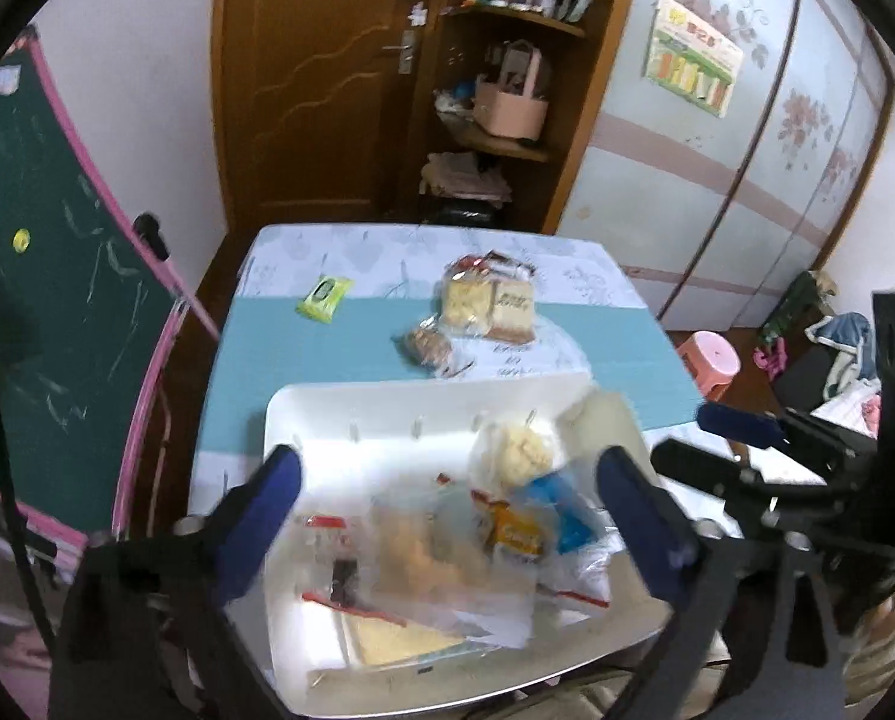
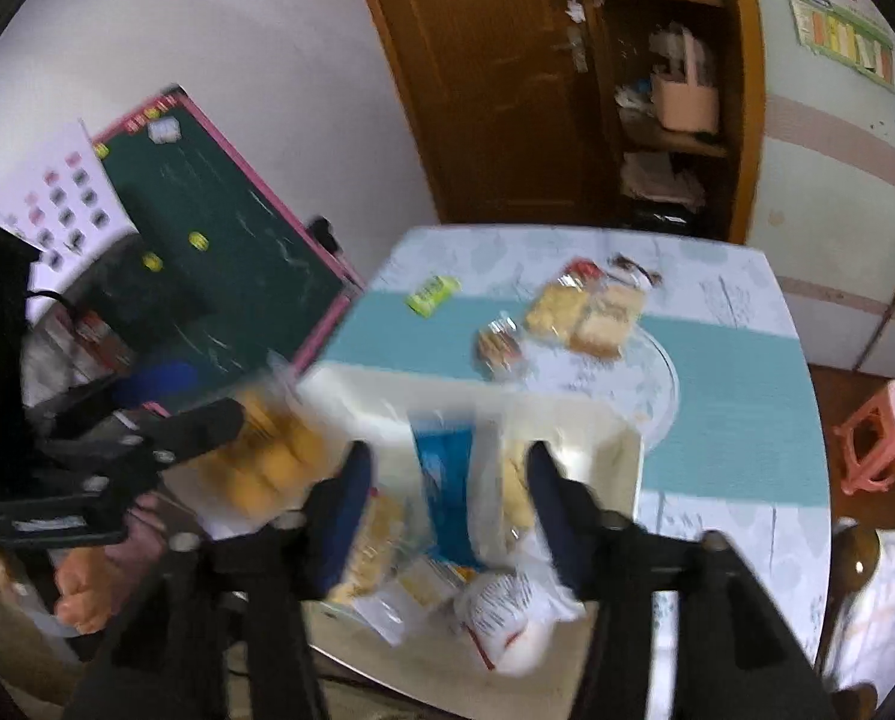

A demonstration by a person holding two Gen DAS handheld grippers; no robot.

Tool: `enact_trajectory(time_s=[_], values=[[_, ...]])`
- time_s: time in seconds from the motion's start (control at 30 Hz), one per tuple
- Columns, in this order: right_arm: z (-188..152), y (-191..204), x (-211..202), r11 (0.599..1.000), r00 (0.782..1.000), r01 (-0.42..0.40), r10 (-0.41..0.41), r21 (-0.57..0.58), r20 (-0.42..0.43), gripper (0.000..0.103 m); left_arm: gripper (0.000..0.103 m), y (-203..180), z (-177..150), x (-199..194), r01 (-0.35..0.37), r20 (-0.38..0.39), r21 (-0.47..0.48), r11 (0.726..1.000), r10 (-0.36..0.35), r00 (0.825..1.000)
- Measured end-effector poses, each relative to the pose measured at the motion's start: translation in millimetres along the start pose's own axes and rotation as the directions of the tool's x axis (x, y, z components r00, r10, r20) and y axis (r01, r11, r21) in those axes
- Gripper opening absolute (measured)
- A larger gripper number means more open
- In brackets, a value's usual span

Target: Organize snacks

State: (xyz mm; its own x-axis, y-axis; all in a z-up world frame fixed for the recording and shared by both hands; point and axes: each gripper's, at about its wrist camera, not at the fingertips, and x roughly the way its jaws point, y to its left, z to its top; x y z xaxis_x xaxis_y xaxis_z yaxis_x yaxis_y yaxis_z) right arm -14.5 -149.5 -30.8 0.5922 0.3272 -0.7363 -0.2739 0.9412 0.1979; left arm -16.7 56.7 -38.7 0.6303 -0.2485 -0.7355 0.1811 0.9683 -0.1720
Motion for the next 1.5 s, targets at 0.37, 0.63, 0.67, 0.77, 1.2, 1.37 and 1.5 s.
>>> enact_trajectory(time_s=[0.37,0.63,0.67,0.77,1.2,1.37,1.5], values=[[-36,-1,27,0.997,0.994,0.071,-0.068,0.028,-0.084,0.069,0.101,-19,-30,21,-0.109,-0.004,0.07,0.992,0.109,0.994],[-47,-21,34,0.987,0.991,0.075,-0.057,0.143,-0.124,0.069,0.099,-26,-34,22,-0.097,0.008,0.072,0.993,0.097,0.995],[-48,-23,35,0.985,0.99,0.074,-0.055,0.153,-0.129,0.069,0.098,-26,-34,20,-0.099,0.017,0.073,0.992,0.098,0.995],[-49,-25,36,0.984,0.99,0.073,-0.052,0.162,-0.13,0.069,0.097,-29,-34,18,-0.112,0.037,0.087,0.99,0.109,0.993],[-47,-27,42,0.984,0.988,0.064,-0.039,0.168,-0.15,0.069,0.098,-31,-33,32,-0.065,-0.053,0.103,0.993,0.071,0.996],[-46,-29,47,0.984,0.987,0.061,-0.035,0.166,-0.158,0.069,0.098,-31,-34,42,-0.045,-0.089,0.102,0.994,0.054,0.995],[-45,-31,51,0.984,0.986,0.06,-0.032,0.169,-0.164,0.069,0.098,-33,-30,47,-0.049,-0.089,0.11,0.993,0.059,0.994]])
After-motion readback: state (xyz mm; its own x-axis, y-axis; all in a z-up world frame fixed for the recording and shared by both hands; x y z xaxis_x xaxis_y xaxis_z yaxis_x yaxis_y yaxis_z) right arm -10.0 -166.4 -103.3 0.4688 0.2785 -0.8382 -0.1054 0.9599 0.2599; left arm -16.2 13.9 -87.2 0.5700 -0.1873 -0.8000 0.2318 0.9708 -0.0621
